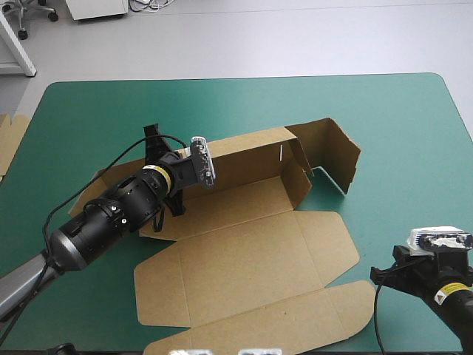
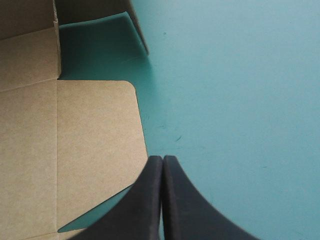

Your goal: Fold the box

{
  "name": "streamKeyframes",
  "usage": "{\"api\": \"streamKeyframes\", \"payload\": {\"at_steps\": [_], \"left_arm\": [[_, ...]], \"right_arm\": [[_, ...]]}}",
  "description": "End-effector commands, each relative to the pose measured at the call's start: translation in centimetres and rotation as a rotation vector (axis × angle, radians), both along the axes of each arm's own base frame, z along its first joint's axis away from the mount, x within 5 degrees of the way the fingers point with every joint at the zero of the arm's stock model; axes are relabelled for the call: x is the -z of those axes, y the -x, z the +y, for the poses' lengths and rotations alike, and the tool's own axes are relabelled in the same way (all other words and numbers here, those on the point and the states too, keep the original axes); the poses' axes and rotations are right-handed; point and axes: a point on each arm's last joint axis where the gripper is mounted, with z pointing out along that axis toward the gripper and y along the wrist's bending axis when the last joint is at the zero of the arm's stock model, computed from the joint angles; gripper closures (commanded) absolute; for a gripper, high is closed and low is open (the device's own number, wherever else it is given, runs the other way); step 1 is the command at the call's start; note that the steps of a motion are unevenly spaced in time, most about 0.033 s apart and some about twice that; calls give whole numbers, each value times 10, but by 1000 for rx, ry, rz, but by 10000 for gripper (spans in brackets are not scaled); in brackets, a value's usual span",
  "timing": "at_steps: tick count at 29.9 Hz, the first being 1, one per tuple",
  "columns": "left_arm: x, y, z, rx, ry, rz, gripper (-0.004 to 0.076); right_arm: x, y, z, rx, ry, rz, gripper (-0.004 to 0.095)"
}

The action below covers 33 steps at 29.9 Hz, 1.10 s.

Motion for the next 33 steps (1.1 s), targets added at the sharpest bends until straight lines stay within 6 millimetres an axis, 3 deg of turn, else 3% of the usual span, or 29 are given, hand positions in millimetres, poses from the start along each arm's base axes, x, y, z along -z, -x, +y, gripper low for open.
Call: {"api": "streamKeyframes", "payload": {"at_steps": [1, 10, 14, 19, 24, 33], "left_arm": [[-1, 11, -5, -18, 56, 55, 734], [0, 15, -10, -48, 110, 77, 734], [5, 14, -9, -46, 95, 50, 734], [25, 14, -4, -54, 47, 19, 734], [35, 11, 2, -87, 16, -54, 734], [33, 13, -4, -63, -4, -198, 734]], "right_arm": [[-17, -6, 1, -1, -12, -119, 927], [-15, -35, 9, -29, -49, -88, 927], [-30, -53, 13, -53, -29, -101, 927], [-42, -69, 16, -65, -14, -93, 927], [-42, -74, 19, -62, -62, -85, 927], [-43, -73, 22, -71, -117, -75, 927]]}}
